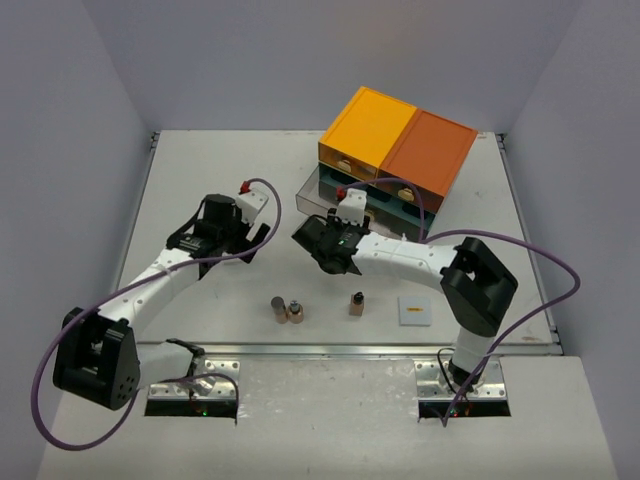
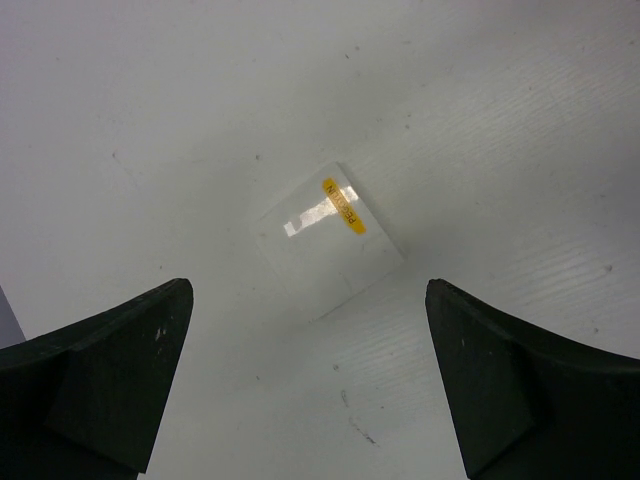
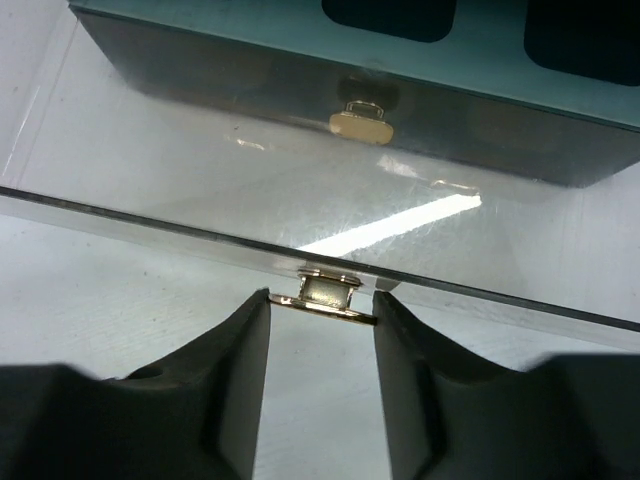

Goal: Organize the makeup

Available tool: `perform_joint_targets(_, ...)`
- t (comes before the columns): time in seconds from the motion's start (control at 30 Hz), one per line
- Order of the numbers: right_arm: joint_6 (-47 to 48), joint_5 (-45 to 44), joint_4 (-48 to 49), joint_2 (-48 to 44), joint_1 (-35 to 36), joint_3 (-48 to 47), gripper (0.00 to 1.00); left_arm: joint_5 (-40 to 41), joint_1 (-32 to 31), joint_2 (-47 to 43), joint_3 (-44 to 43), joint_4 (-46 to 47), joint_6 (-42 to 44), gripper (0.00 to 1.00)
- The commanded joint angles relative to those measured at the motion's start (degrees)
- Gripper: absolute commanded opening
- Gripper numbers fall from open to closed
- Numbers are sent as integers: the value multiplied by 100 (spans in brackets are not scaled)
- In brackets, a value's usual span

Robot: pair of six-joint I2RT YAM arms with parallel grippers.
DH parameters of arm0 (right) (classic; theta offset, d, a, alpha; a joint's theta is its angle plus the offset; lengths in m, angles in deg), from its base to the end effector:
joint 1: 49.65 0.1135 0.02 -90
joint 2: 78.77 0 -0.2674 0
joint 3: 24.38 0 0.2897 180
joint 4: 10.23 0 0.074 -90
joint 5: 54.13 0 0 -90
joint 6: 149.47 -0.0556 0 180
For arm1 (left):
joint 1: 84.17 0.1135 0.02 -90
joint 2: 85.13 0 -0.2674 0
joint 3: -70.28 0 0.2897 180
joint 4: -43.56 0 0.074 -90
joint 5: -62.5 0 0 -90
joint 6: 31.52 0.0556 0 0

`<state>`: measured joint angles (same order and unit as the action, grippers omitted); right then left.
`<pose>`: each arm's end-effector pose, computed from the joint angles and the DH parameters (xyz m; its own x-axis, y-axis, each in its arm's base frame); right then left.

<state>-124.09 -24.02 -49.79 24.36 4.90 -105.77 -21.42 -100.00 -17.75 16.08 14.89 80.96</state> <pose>0.2705 0.2969 0.1772 -0.3696 0.2624 -0.8914 0.3877 0.9153 0.1086 0.2859 -0.0749 0.2080 -0.5184 0.5422 -0.6613 0.4259 0.8343 0.3501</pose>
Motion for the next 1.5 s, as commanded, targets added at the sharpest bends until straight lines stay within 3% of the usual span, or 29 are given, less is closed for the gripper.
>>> perform_joint_targets(0.0,249,228,-183,-445,82,-130,70,-305,210,545,-413,-40,274,100)
perform_joint_targets(0.2,775,587,482,-979,91,391,90,-572,594,1590,-1079,-427,-126,100)
perform_joint_targets(0.63,1232,847,834,-1680,197,989,91,-985,625,2735,-1374,-446,-735,100)
perform_joint_targets(1.03,1304,652,1045,-2080,205,1511,91,-146,634,3222,-1084,-49,-792,100)
perform_joint_targets(1.47,1377,456,935,-2220,214,1603,91,-274,900,3095,-642,23,-646,100)
